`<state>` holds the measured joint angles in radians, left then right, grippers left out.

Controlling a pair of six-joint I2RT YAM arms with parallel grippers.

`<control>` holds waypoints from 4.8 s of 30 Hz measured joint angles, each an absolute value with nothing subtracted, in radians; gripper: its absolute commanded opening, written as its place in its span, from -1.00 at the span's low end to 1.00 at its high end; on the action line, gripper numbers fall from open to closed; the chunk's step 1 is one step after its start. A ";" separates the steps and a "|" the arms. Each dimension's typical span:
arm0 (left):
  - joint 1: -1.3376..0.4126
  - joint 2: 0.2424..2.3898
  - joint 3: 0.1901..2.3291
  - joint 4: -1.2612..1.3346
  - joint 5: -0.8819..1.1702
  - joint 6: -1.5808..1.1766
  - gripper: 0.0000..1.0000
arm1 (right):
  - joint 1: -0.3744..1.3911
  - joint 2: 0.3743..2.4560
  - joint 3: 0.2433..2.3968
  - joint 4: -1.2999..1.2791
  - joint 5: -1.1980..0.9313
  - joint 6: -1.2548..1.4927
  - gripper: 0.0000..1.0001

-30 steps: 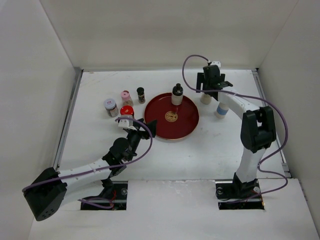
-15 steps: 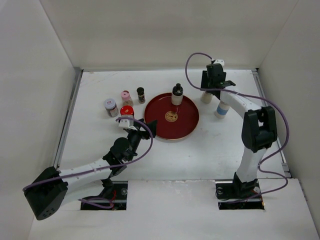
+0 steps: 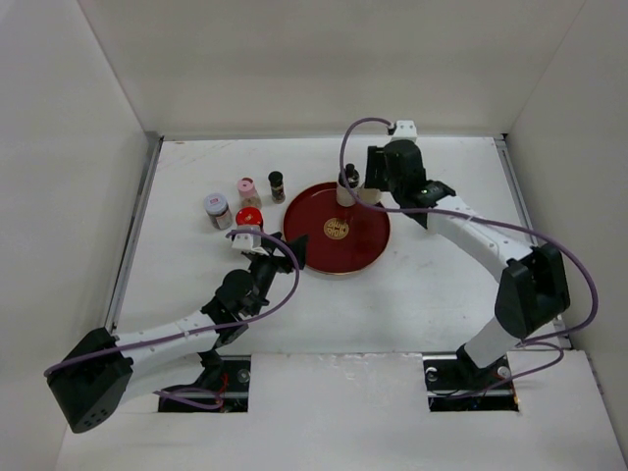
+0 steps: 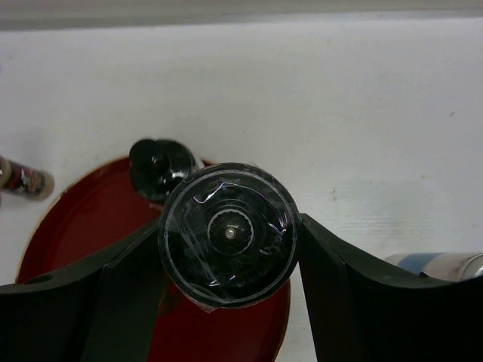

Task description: Organize the condiment bottles

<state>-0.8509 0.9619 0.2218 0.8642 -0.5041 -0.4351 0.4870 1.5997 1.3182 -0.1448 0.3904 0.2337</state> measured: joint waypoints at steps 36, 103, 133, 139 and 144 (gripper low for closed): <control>-0.852 0.943 0.222 0.864 -0.504 -0.435 0.42 | 0.321 1.200 0.972 -0.059 0.630 0.301 1.00; -0.851 0.884 0.295 0.667 -0.542 -0.464 0.42 | 0.779 1.390 0.834 0.069 0.628 0.376 1.00; -0.542 1.204 0.704 -0.048 -0.702 -0.498 0.89 | 0.834 1.010 0.590 0.195 0.538 0.362 0.88; -0.515 1.293 0.732 -0.033 -0.687 -0.497 0.72 | 0.862 1.010 0.574 0.245 0.524 0.363 0.92; -0.510 1.333 0.740 -0.024 -0.680 -0.494 0.55 | 0.873 1.010 0.570 0.260 0.518 0.363 0.94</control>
<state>-0.5102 1.3327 0.7403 -0.0242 -0.6804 -0.4942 0.8734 1.0100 0.5705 0.2600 0.5182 0.3634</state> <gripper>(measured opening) 0.804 0.964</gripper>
